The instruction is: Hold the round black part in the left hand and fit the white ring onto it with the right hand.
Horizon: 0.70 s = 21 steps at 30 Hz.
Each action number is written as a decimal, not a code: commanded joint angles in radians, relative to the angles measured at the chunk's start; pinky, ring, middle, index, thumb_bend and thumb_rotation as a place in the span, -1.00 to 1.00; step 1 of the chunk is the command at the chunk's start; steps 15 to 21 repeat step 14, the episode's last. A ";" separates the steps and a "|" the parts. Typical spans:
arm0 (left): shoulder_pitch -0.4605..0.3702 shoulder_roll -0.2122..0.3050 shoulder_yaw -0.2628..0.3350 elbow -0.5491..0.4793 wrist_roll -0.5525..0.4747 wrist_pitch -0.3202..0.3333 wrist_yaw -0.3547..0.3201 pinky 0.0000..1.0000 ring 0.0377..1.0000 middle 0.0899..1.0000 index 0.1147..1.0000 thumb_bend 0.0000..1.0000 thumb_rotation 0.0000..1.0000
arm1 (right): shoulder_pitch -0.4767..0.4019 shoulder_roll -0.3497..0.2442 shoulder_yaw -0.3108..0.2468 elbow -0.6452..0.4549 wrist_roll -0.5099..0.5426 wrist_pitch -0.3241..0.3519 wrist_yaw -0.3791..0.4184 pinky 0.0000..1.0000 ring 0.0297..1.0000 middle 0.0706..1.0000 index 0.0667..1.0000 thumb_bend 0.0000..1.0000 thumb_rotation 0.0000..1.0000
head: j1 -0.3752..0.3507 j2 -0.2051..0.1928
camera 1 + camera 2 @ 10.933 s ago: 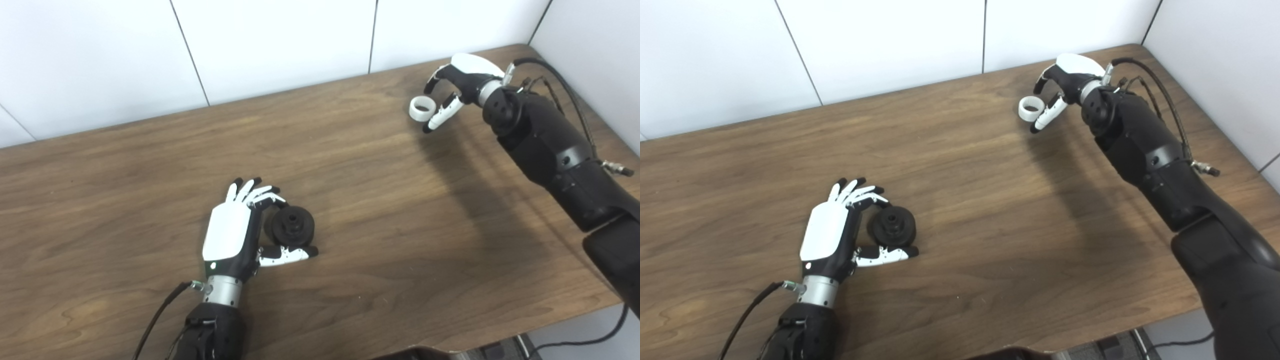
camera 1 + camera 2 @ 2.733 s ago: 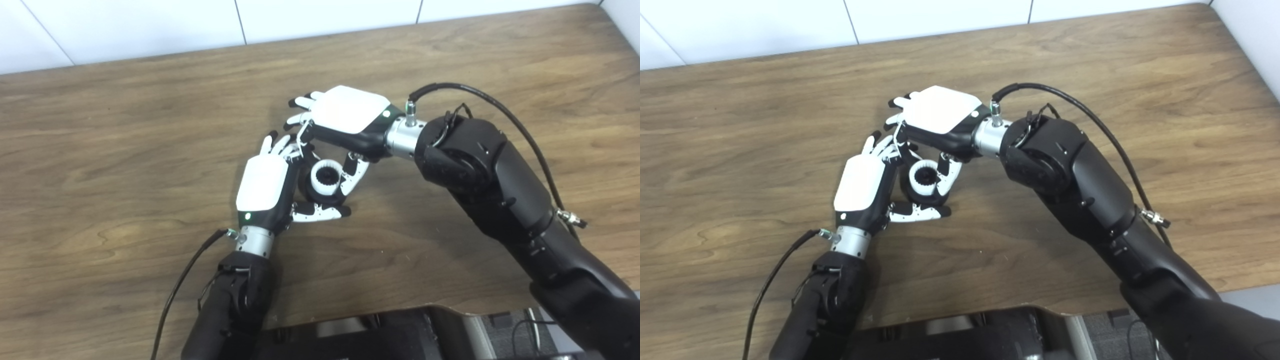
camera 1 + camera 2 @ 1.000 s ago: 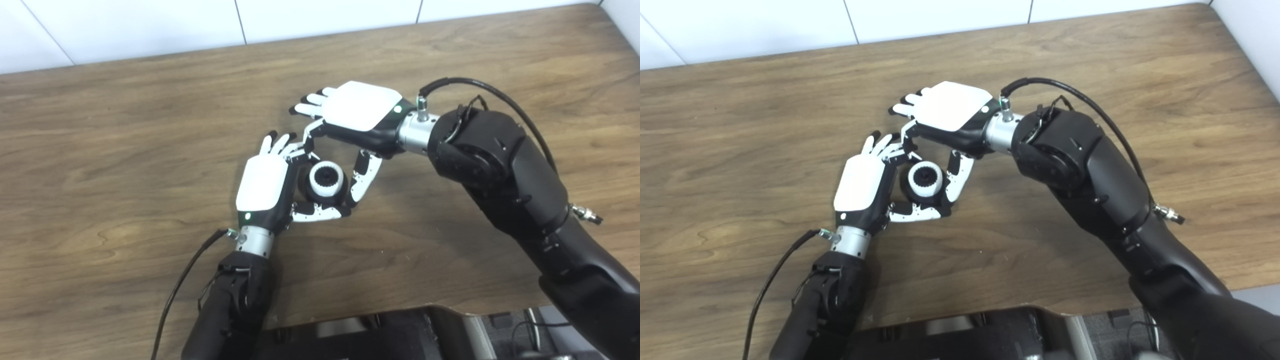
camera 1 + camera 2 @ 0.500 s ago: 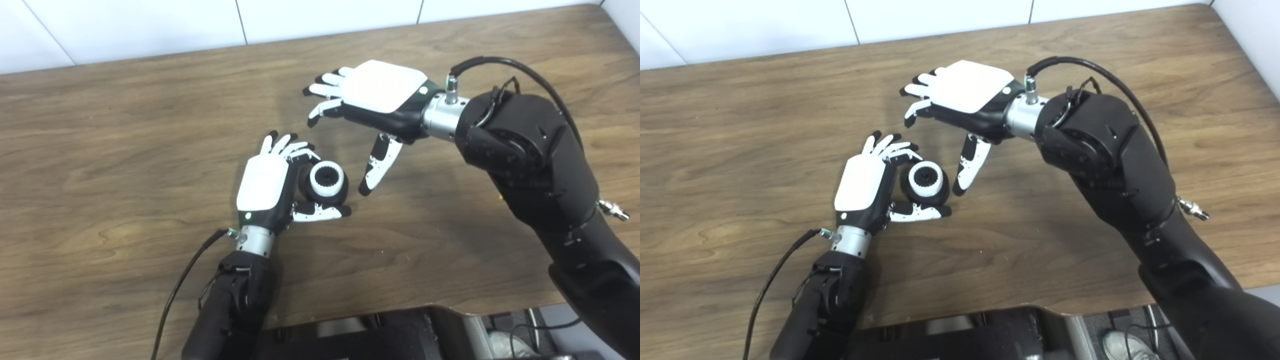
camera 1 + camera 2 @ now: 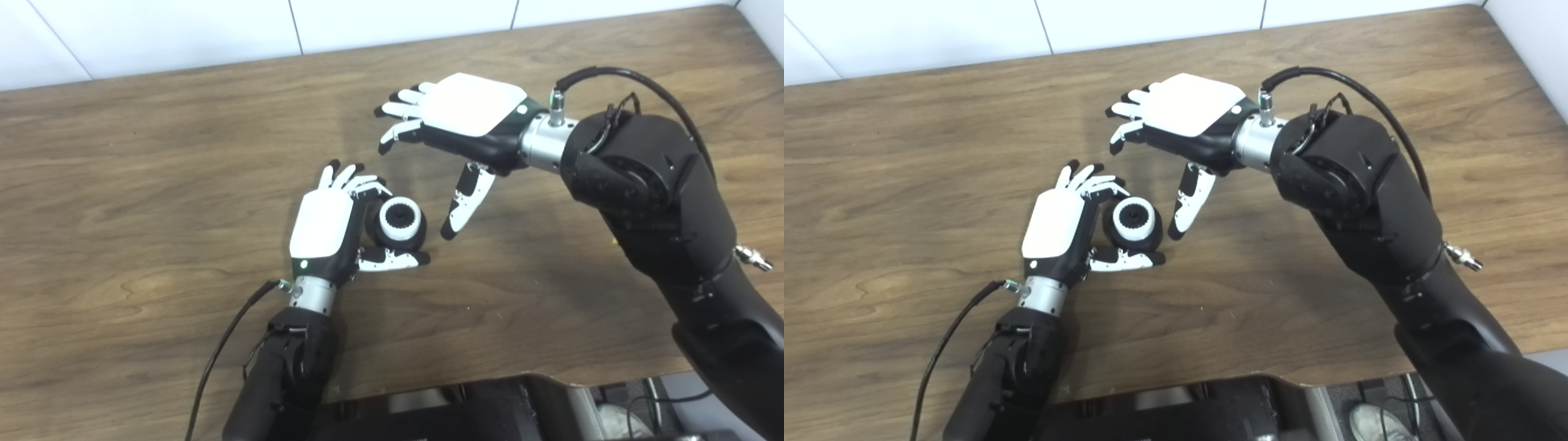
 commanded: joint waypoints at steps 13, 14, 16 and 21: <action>0.068 0.003 -0.065 0.087 0.056 0.089 -0.057 1.00 0.85 0.67 0.67 1.00 -0.44 | -0.024 -0.010 -0.023 0.005 -0.008 -0.016 -0.052 1.00 1.00 0.96 0.63 1.00 -0.20 | 0.004 -0.001; 0.067 0.004 -0.066 0.088 0.055 0.088 -0.054 1.00 0.85 0.68 0.70 1.00 -0.44 | -0.024 -0.010 -0.023 0.008 -0.008 -0.016 -0.055 1.00 1.00 0.96 0.63 1.00 -0.20 | 0.004 -0.001; 0.067 0.004 -0.066 0.088 0.055 0.088 -0.054 1.00 0.85 0.68 0.70 1.00 -0.44 | -0.024 -0.010 -0.023 0.008 -0.008 -0.016 -0.055 1.00 1.00 0.96 0.63 1.00 -0.20 | 0.004 -0.001; 0.067 0.004 -0.066 0.088 0.055 0.088 -0.054 1.00 0.85 0.68 0.70 1.00 -0.44 | -0.024 -0.010 -0.023 0.008 -0.008 -0.016 -0.055 1.00 1.00 0.96 0.63 1.00 -0.20 | 0.004 -0.001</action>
